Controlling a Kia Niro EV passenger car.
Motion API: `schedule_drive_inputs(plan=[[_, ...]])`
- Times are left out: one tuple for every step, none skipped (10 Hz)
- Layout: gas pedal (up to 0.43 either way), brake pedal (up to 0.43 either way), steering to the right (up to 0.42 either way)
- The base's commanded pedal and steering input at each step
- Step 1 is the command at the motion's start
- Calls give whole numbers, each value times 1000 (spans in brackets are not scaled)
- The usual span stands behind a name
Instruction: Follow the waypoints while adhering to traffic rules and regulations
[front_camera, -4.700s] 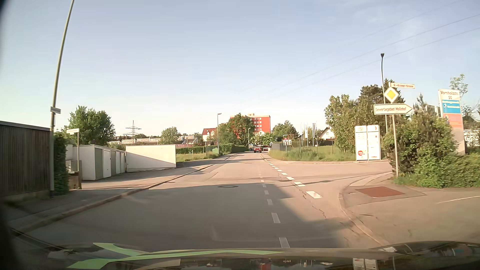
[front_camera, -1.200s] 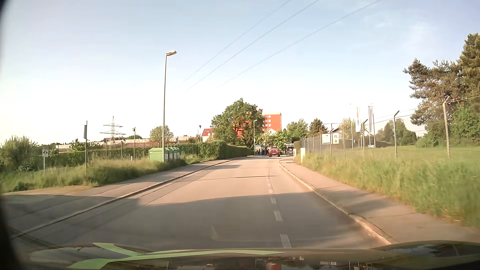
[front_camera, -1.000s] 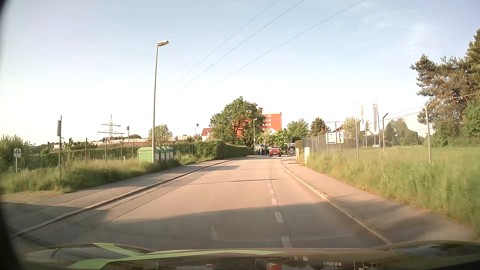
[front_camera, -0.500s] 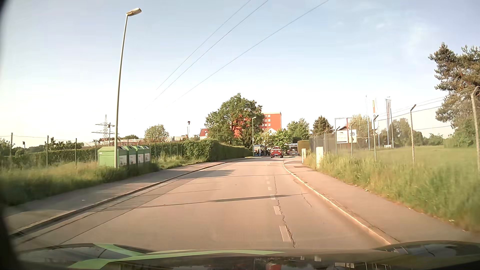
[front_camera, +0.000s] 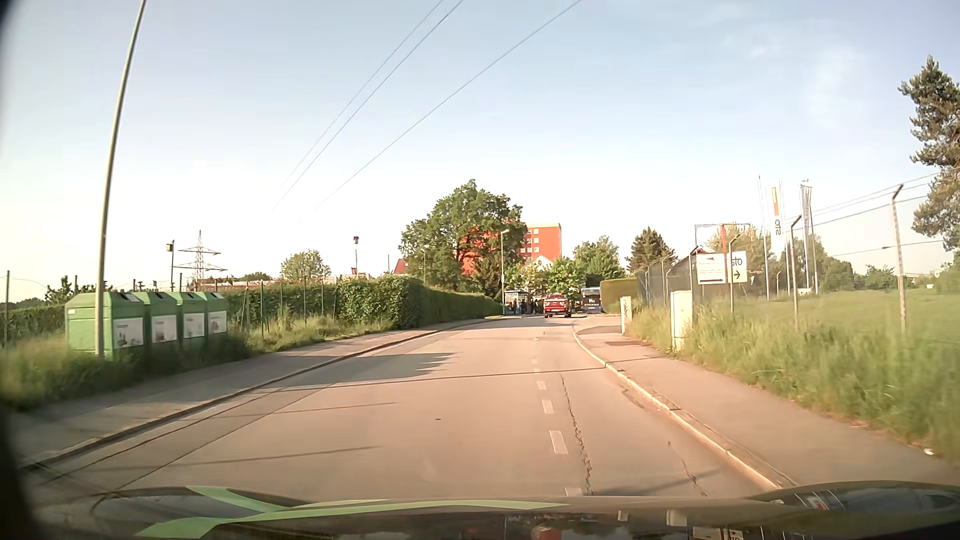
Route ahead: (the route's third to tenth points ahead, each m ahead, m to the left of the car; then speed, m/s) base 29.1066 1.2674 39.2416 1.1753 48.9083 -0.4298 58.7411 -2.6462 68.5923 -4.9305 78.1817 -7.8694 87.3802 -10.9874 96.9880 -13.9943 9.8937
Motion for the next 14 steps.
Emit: schedule_drive_inputs(plan=[[0, 0, 0], [0, 0, 1], [0, 0, 2], [0, 0, 2], [0, 0, 2], [0, 0, 2], [0, 18, 4], [0, 49, 5], [0, 67, 5], [0, 73, 5], [0, 73, 6], [0, 67, 9], [0, 12, 11], [0, 0, 12]])
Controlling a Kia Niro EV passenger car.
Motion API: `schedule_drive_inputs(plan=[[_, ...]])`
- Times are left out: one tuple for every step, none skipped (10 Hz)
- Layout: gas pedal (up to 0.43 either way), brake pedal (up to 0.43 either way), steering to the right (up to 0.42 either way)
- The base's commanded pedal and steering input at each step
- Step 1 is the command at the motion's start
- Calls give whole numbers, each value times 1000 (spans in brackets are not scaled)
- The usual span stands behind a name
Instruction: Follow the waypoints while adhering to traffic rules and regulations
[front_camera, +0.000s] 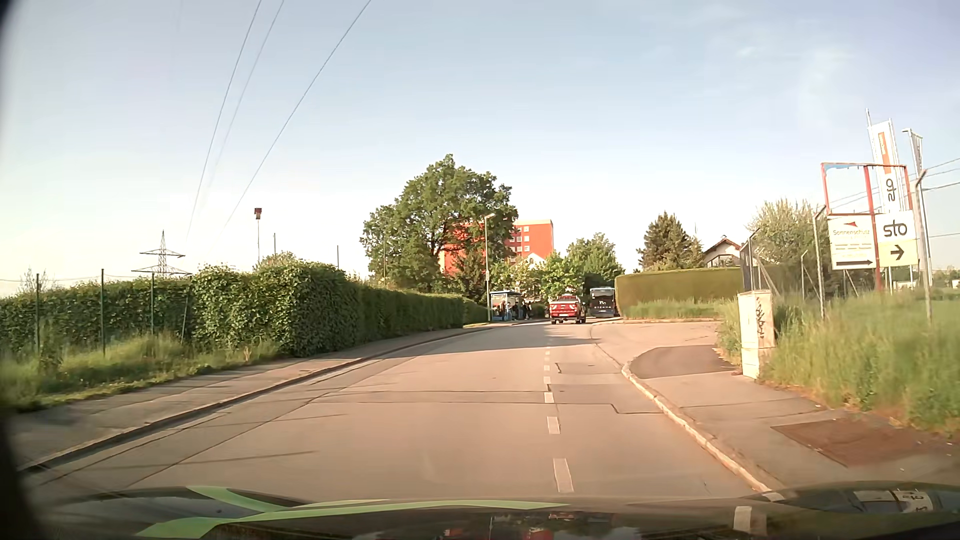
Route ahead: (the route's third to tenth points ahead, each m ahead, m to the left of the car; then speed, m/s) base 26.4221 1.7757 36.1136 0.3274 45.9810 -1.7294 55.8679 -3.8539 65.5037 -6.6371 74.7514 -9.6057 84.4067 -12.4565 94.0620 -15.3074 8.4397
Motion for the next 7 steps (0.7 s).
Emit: schedule_drive_inputs(plan=[[0, 0, 13], [0, 0, 13], [0, 0, 13], [0, 0, 14], [0, 0, 13], [0, 0, 14], [0, 0, 13]])
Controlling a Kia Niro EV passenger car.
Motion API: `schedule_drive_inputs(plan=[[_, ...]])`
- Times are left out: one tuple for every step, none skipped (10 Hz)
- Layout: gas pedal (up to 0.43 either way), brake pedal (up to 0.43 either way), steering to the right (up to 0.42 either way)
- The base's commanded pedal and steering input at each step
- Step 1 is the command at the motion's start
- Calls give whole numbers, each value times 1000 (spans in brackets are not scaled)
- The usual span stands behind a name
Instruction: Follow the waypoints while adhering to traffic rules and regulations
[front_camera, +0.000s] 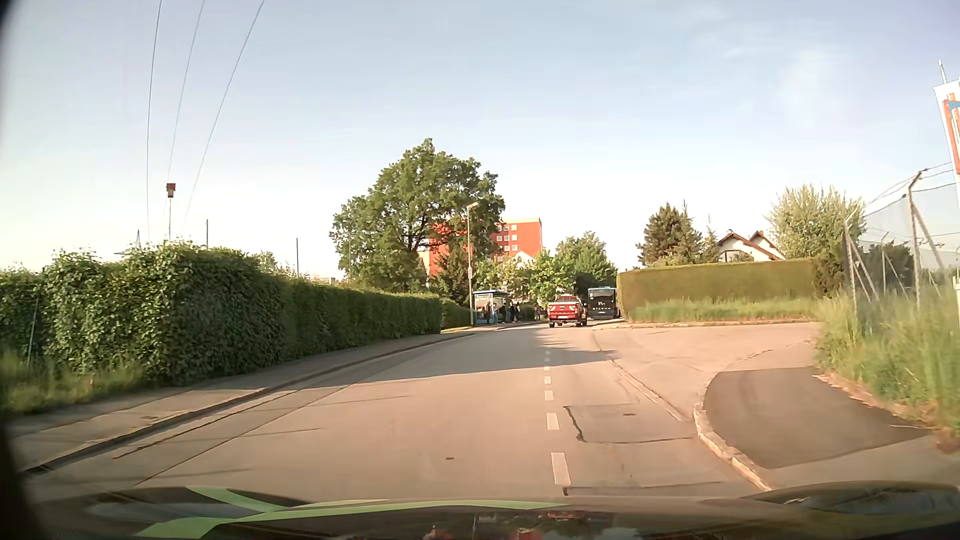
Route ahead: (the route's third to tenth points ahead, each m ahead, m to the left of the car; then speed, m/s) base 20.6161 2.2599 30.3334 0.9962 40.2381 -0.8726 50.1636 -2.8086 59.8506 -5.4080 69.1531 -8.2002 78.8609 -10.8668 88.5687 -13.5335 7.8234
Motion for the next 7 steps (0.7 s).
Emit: schedule_drive_inputs(plan=[[67, 0, 14], [67, 0, 13], [79, 0, 14], [79, 0, 14], [79, 0, 14], [79, 0, 13], [79, 0, 12]])
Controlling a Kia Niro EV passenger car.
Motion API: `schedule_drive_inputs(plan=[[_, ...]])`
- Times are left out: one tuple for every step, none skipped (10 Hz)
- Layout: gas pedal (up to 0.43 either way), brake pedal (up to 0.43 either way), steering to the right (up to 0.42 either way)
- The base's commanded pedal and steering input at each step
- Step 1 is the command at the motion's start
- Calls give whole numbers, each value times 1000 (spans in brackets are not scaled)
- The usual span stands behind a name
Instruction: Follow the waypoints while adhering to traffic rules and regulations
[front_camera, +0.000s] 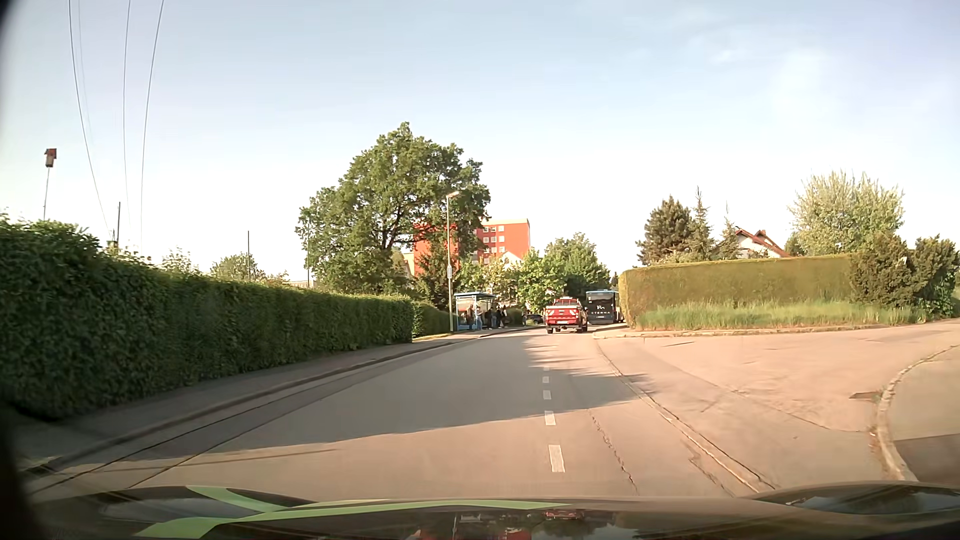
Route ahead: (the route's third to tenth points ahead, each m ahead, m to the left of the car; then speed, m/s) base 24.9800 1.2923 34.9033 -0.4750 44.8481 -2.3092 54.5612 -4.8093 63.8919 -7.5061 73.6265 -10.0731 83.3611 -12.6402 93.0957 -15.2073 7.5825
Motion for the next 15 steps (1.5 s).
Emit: schedule_drive_inputs(plan=[[79, 0, 11], [79, 0, 10], [79, 0, 8], [79, 0, 8], [79, 0, 8], [79, 0, 8], [79, 0, 9], [67, 0, 13], [47, 0, 16], [47, 0, 16], [47, 0, 16], [47, 0, 16], [47, 0, 16], [47, 0, 16], [47, 0, 16]])
